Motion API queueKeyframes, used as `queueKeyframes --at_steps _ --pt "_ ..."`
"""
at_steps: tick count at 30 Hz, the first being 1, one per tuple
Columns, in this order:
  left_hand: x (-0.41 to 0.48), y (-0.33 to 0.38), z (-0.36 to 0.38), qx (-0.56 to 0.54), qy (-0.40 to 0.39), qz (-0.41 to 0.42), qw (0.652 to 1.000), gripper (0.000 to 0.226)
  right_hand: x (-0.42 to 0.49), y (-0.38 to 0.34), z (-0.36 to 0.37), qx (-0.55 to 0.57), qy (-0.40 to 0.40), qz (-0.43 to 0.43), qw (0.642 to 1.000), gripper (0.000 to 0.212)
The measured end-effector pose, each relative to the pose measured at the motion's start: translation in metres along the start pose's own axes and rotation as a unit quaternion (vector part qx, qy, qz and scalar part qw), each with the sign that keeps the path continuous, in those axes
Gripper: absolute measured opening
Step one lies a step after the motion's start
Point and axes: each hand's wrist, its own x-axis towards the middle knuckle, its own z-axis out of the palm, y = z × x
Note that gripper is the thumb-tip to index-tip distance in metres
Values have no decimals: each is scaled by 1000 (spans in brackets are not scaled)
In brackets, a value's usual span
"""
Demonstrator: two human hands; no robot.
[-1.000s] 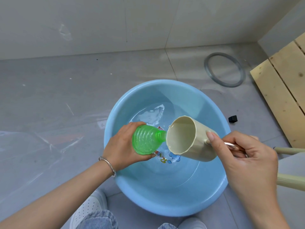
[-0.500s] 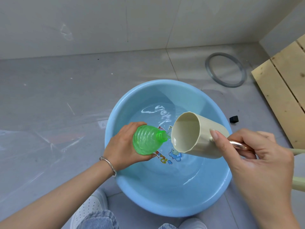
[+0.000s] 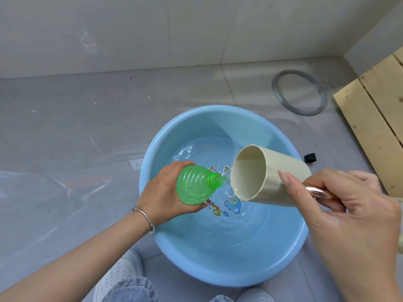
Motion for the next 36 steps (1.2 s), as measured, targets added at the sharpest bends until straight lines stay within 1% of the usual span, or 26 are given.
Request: queueKeyframes --at_steps 7,11,23,29,31,32,34,36 --pt "0 -1 0 2 0 3 1000 80 1 -5 -1 -32 -1 -56 998 41" --pt "0 -2 1 5 2 3 1000 80 1 -3 0 -31 -2 -59 998 41" --pt "1 -1 1 11 2 3 1000 80 2 -4 4 -74 -4 -130 989 40" --pt "0 -2 1 10 -1 1 1000 80 1 -5 7 -74 -7 -141 987 39" --pt "0 -2 1 9 0 -2 1000 81 0 -3 8 -59 -11 -118 991 40" --pt "0 -2 0 6 1 -4 1000 82 -1 -2 8 -41 -12 -84 996 40" --pt "0 -1 0 1 2 -9 1000 82 -1 5 11 24 -12 30 999 39" --pt "0 -1 0 -3 1 -9 1000 83 0 17 15 119 -11 148 982 48"
